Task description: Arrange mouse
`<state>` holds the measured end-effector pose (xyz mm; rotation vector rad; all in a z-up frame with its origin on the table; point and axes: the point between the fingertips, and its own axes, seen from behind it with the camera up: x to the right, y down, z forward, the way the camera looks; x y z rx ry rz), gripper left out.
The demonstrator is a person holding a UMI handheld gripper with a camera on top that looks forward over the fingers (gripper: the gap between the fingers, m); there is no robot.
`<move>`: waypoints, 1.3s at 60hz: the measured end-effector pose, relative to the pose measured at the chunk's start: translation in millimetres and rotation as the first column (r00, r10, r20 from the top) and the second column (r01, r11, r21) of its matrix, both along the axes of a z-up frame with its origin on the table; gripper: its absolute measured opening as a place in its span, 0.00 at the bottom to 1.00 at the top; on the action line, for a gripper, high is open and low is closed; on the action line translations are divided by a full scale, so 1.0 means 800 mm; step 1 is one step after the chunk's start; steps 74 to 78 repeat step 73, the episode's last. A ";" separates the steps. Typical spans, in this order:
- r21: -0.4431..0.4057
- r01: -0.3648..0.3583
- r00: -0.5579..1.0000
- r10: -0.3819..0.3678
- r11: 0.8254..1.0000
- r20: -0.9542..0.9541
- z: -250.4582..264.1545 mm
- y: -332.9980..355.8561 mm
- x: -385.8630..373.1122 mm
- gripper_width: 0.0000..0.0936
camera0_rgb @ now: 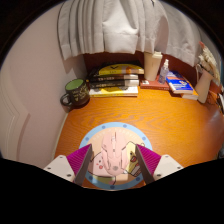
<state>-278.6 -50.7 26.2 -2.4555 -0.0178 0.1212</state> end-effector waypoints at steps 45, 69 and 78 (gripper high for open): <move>0.302 0.074 0.995 -0.089 0.950 0.036 0.261 -0.232 0.274 0.91; 0.290 0.107 0.992 -0.120 0.951 0.027 0.257 -0.269 0.333 0.91; 0.286 0.108 0.993 -0.119 0.952 0.024 0.254 -0.269 0.335 0.91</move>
